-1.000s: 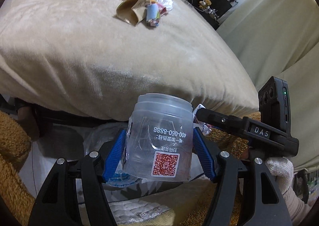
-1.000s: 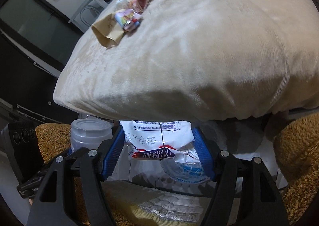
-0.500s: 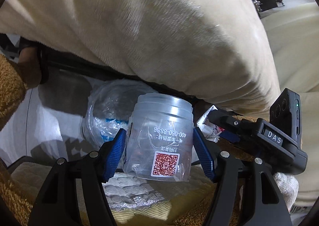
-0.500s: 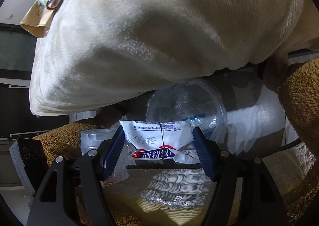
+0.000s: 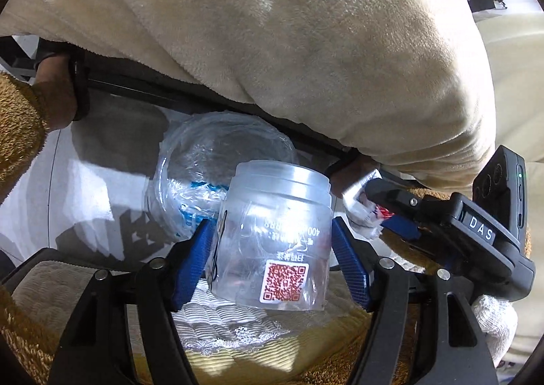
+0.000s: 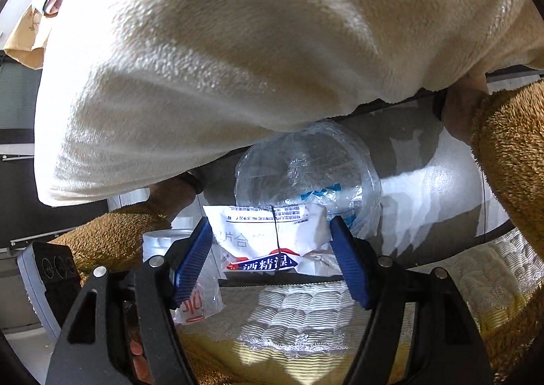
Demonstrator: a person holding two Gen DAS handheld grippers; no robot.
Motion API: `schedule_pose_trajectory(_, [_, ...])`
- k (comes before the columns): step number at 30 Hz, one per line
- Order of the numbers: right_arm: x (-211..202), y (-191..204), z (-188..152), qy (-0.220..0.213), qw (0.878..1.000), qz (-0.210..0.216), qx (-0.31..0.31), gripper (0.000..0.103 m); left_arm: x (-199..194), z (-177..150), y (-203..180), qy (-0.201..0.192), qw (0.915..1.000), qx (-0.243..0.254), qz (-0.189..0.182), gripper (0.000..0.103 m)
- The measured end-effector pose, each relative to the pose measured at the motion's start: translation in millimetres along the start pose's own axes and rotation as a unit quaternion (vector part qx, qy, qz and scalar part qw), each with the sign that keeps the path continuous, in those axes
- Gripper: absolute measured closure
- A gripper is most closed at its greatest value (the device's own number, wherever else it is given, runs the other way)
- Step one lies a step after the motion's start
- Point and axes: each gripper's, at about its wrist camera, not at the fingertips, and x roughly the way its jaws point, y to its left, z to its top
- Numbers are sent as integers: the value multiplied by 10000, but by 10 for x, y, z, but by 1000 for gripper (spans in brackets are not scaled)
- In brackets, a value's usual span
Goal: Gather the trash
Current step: 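Open both grippers to drop the jar and packet into the bowl, then raise both tools back over the trash pile on the bed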
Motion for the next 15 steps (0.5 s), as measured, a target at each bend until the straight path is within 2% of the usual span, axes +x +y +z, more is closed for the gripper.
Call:
schedule_pose_trajectory(3, [-14, -5, -2, -22, 10000, 31, 14, 25, 25, 9, -12, 78, 9999, 85, 67, 26])
schedule_pose_trajectory(15, [-73, -22, -7, -100, 9999, 111, -10, 25, -12, 28, 32, -43, 9999, 136, 68, 26])
